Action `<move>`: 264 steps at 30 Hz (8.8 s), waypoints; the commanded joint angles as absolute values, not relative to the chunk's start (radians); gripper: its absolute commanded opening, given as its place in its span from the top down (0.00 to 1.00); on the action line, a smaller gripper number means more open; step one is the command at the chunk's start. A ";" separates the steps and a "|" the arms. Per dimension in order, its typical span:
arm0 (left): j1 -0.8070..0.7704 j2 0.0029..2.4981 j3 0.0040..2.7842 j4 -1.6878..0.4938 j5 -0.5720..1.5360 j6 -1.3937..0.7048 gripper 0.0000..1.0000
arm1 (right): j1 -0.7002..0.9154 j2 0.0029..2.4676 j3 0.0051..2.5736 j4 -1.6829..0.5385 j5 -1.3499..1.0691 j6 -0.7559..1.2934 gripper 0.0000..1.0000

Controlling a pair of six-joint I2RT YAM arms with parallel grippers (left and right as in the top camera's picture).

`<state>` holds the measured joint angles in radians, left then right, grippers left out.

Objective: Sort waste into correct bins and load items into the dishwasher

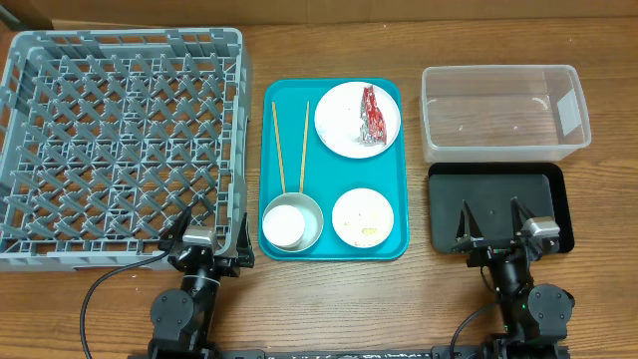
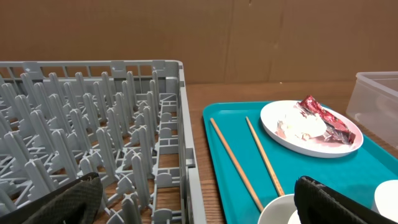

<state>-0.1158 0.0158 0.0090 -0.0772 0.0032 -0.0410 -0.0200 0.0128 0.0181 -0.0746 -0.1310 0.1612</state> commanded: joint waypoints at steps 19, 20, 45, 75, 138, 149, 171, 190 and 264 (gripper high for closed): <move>-0.111 0.018 0.005 -0.077 -0.003 -0.022 0.00 | -0.028 0.003 0.008 -0.068 -0.133 0.160 0.00; -0.111 0.018 0.005 -0.077 -0.003 -0.022 0.00 | -0.028 0.003 0.008 -0.068 -0.133 0.160 0.00; -0.111 0.018 0.005 -0.077 -0.003 -0.022 0.00 | -0.028 0.003 0.008 -0.068 -0.133 0.160 0.00; -0.112 0.018 0.005 -0.065 0.019 -0.023 0.00 | -0.028 0.003 0.008 -0.068 -0.133 0.160 0.00; -0.110 1.188 1.549 -1.382 -0.010 -0.331 0.00 | 0.841 1.652 1.334 -0.868 -0.020 0.714 0.42; -0.110 1.189 1.549 -1.383 -0.011 -0.337 0.00 | 0.871 1.818 1.334 -0.800 -0.044 0.734 0.59; -0.111 1.189 1.548 -1.358 0.100 -0.233 0.00 | 0.675 1.507 1.343 -0.812 -0.303 0.559 0.96; -0.097 1.304 1.548 -1.173 1.420 0.244 0.16 | 0.278 1.264 1.343 -0.796 -1.253 0.118 0.96; 0.173 1.296 1.600 -1.155 1.011 -0.004 0.88 | 0.209 1.241 1.343 -0.802 -0.695 0.458 0.25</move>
